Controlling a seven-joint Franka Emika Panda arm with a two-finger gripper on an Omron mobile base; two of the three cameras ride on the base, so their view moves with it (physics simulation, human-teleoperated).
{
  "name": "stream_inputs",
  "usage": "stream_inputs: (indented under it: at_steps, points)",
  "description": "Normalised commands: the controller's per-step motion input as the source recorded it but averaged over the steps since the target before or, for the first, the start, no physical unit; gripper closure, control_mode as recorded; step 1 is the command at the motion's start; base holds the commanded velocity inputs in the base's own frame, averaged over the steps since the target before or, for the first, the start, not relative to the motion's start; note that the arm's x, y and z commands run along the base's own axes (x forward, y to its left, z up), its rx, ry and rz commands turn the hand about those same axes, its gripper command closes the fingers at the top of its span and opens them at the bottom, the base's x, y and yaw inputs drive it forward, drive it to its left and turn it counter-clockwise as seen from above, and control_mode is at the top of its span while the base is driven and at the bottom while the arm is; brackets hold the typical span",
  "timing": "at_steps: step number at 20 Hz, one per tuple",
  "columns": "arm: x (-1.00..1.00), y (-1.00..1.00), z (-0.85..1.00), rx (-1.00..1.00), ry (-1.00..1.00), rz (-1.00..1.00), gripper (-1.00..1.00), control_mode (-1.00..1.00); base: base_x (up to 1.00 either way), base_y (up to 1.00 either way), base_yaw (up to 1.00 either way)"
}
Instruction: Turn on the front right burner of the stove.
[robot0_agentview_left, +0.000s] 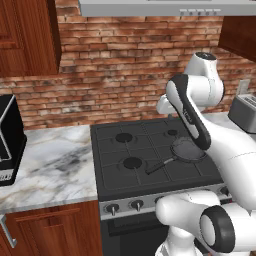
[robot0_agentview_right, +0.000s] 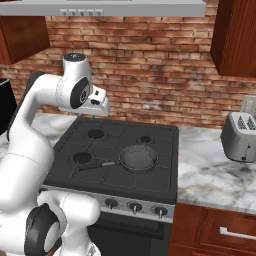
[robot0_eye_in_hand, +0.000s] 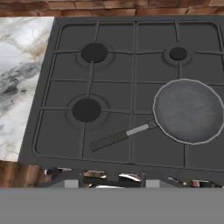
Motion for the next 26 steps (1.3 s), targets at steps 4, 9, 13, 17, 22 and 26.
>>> stream_inputs:
  at_steps: [4, 9, 13, 17, 22, 26]
  points:
    - [-0.02, -0.22, -0.03, 0.0, -0.02, 0.0, -1.0, -1.0, 0.0, 0.0, 0.0]
    - [-0.12, -0.99, -0.19, 0.05, -0.07, -0.02, -1.0, -1.0, 0.0, 0.0, 0.0]
    - [-0.27, -1.0, -0.3, 0.13, -0.07, 0.0, -1.0, -1.0, 0.0, 0.0, 0.0]
    - [-0.59, -0.99, -0.46, 0.13, -0.32, 0.0, -1.0, -1.0, 0.0, 0.0, 0.0]
    - [-0.72, -0.97, -0.71, 0.05, -0.85, 0.0, -1.0, -1.0, 0.0, 0.0, 0.0]
    - [-0.59, -0.99, -0.93, 0.0, -0.85, 0.0, -1.0, -1.0, 0.0, 0.0, 0.0]
